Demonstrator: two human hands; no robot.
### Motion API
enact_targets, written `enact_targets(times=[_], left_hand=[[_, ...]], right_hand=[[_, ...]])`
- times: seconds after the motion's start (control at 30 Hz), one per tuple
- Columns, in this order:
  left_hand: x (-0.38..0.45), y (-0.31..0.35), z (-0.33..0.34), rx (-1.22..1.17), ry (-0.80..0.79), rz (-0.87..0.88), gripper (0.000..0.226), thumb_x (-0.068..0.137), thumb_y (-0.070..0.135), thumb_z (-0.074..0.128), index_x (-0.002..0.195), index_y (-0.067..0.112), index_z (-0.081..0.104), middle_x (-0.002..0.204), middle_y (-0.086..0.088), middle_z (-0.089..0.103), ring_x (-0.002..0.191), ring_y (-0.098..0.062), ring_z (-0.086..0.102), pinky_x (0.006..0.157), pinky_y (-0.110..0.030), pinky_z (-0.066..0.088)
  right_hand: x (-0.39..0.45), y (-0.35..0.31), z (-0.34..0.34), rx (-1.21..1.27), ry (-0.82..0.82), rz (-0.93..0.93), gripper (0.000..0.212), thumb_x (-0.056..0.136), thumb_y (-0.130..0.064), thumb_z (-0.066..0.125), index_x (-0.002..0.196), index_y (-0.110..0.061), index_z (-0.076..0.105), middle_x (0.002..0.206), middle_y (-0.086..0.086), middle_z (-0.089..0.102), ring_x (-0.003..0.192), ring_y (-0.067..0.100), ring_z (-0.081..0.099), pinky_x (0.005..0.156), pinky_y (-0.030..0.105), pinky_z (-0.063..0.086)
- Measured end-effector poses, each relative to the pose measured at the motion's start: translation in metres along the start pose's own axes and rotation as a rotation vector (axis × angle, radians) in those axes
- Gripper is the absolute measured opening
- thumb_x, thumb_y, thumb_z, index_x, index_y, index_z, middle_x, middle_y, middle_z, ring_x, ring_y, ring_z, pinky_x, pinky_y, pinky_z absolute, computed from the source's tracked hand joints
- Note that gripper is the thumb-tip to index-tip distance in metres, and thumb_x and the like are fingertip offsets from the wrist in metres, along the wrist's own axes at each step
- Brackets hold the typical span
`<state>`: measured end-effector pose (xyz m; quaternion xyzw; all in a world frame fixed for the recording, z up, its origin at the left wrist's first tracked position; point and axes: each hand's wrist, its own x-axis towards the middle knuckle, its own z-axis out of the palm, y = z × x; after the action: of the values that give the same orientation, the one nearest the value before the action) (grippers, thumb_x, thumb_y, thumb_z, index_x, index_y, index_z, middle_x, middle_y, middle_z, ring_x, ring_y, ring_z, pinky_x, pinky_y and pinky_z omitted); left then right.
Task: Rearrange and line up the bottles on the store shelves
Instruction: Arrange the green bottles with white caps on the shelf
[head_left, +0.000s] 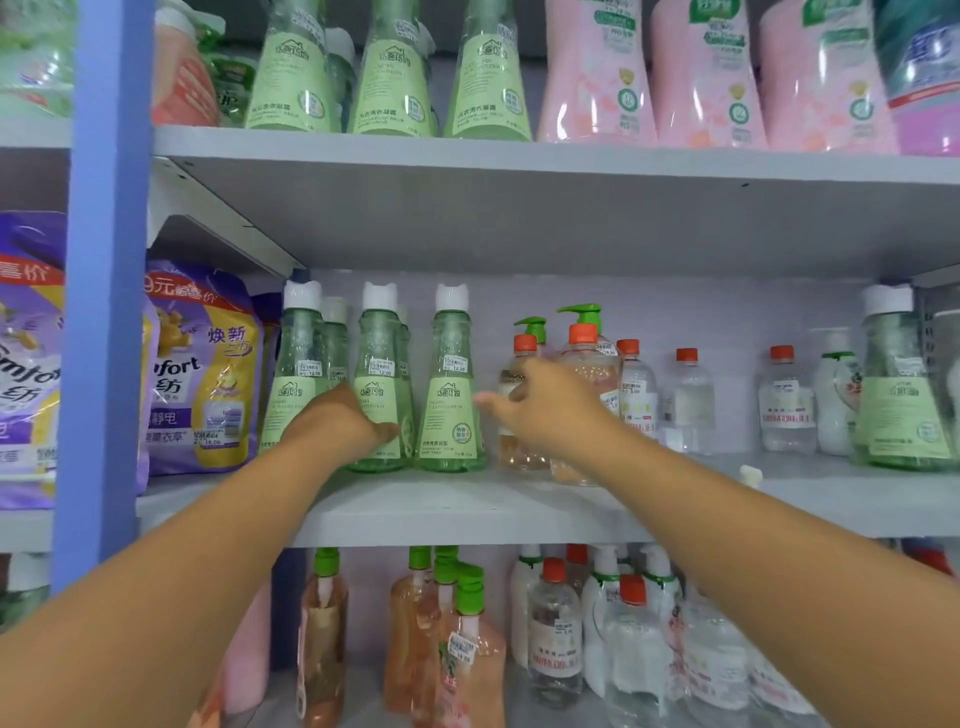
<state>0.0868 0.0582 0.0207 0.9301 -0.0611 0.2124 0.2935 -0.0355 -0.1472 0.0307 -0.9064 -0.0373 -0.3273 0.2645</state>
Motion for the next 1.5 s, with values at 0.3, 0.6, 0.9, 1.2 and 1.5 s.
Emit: enact_targets(times=[0.3,0.6,0.9,1.2,1.5], left_hand=[[0.004,0.012,0.004,0.043,0.023,-0.065,0.102,0.081,0.05,0.08,0.157,0.009,0.026,0.157,-0.012,0.042,0.138,-0.033,0.047,0.106,-0.04,0.046],[0.007,-0.003,0.006,0.029,0.059,-0.029,0.109,0.072,0.062,0.082,0.157,0.014,0.032,0.156,-0.008,0.046,0.137,-0.033,0.049,0.109,-0.04,0.045],[0.0,-0.003,0.006,0.023,0.065,-0.037,0.106,0.075,0.058,0.082,0.157,0.013,0.032,0.153,-0.01,0.049,0.134,-0.033,0.051,0.105,-0.038,0.041],[-0.015,0.002,0.006,-0.095,0.056,-0.049,0.099,0.081,0.046,0.082,0.158,0.013,0.028,0.153,-0.013,0.048,0.135,-0.036,0.049,0.11,-0.042,0.041],[-0.017,0.001,0.003,-0.146,0.035,-0.041,0.096,0.083,0.045,0.081,0.158,0.014,0.028,0.154,-0.011,0.046,0.138,-0.034,0.047,0.112,-0.04,0.039]], right_hand=[[-0.001,0.168,-0.168,-0.091,0.627,0.324,0.057,0.088,-0.043,0.073,0.13,-0.008,0.058,0.128,0.017,0.058,0.113,0.035,0.059,0.098,0.045,0.049],[0.006,0.329,-0.213,-0.319,0.382,0.767,0.107,0.077,-0.06,0.077,0.148,0.008,0.032,0.143,0.027,0.049,0.128,0.043,0.051,0.102,0.046,0.047],[0.007,0.324,-0.208,-0.169,0.232,0.726,0.067,0.081,-0.049,0.08,0.125,-0.002,0.059,0.11,0.015,0.061,0.095,0.032,0.061,0.078,0.036,0.051],[-0.008,0.276,-0.186,0.098,0.208,0.605,0.046,0.085,-0.033,0.08,0.111,-0.012,0.048,0.093,0.007,0.057,0.07,0.02,0.051,0.061,0.032,0.042],[-0.022,0.196,-0.157,0.21,0.269,0.257,0.047,0.082,-0.032,0.082,0.122,-0.02,0.06,0.106,0.001,0.067,0.081,0.012,0.064,0.06,0.027,0.048]])
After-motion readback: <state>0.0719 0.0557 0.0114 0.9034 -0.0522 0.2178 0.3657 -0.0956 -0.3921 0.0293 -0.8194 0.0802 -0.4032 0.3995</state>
